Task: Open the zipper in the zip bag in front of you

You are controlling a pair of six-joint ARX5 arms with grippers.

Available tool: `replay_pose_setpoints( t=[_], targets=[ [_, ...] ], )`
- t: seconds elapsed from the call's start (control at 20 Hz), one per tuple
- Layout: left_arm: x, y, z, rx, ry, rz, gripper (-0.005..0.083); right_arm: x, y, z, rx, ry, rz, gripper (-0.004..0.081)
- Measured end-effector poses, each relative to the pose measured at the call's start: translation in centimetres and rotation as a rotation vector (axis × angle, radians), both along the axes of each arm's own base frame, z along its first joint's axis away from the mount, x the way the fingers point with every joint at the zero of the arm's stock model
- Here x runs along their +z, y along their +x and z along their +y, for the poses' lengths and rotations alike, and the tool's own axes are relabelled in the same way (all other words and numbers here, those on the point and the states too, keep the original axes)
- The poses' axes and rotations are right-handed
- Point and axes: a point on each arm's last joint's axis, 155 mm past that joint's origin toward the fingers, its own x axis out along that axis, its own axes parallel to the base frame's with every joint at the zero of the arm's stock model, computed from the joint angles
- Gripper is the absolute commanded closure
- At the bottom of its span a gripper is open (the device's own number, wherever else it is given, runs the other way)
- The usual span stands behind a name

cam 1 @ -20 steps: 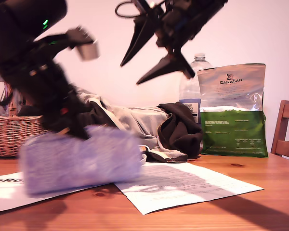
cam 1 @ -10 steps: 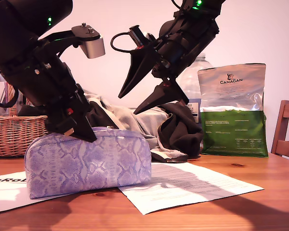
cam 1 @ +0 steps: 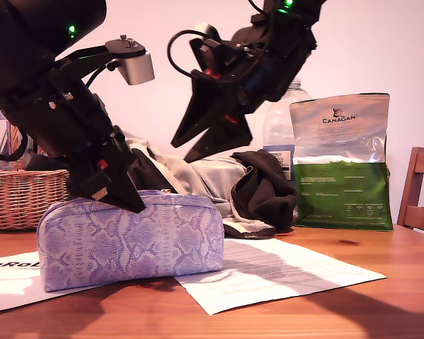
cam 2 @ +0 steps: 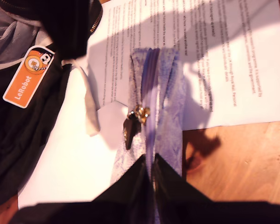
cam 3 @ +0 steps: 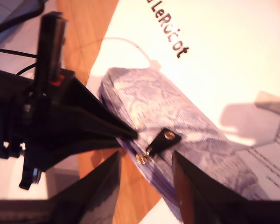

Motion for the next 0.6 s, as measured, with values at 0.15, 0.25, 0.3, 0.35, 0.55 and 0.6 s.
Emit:
replay_pose_setpoints(
  t=[0.15,0.25,0.3,0.35,0.55,0.6],
  targets=[
    [0.0,-0.1,-0.1,-0.006,-0.005,0.003,0.0797,-0.3,0.5,0.8,-0.105,-0.030,0.057,0.0473],
    [0.0,-0.1,-0.1,-0.007,-0.005,0.003,0.0797,-1.4,0.5,0.8,-0.142,-0.056,0.105,0.0473],
    [0.0,-0.1,-0.1,-0.007,-0.005,0.003,0.0797,-2.3,0.5,0.7,-0.187,-0.082,0.158,0.0473],
    [0.0,-0.1,-0.1,-0.007,-0.005,0.003,0.0797,-3.5,0.5,0.6,-0.219,-0.108,0.207,0.0472],
    [-0.1,-0.2,-0.1,-0.009,-0.005,0.006,0.0797,-6.9,0.6,0.5,-0.316,-0.170,0.348,0.0471],
    [-0.1,-0.2,-0.1,-0.009,-0.005,0.006,0.0797,-6.9,0.6,0.5,-0.336,-0.170,0.369,0.0471]
  ],
)
